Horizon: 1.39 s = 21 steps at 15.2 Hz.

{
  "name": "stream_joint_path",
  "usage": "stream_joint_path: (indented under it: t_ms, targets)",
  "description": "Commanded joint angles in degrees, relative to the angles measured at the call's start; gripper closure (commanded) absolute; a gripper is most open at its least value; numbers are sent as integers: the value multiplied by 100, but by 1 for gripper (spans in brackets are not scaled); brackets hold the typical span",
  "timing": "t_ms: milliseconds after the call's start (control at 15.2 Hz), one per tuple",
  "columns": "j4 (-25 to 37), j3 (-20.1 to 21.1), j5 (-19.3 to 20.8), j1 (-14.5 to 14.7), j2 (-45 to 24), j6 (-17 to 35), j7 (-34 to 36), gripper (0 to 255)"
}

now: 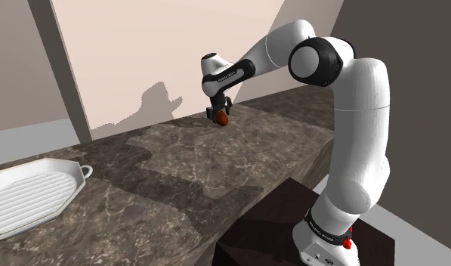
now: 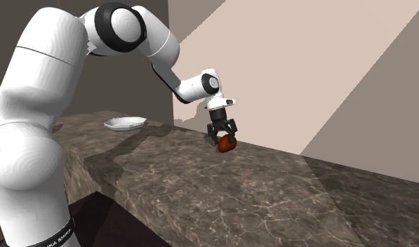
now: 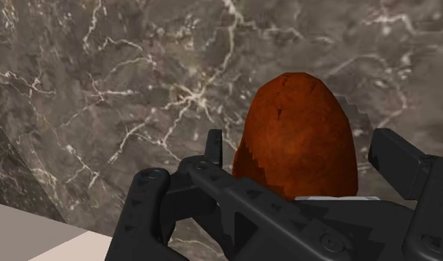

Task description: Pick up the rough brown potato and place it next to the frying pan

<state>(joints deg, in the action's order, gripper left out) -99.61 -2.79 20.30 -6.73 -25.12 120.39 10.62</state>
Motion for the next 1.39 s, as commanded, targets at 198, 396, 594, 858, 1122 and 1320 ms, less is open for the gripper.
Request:
stream_joint_path:
  t_ms: [198,396,594,858,1122,1320]
  targets:
    - [0,0,0,-1,-2,4,0,0]
    - [-2,0,1,0,1,3,1,255]
    - [0,0,0,-1,-1,3,0,255]
    - [0,0,1,-1,-2,4,0,255]
    - [101,11,-36,2,141,-230,-81,255]
    - [191,18,-61,4,239,-410,-142,255]
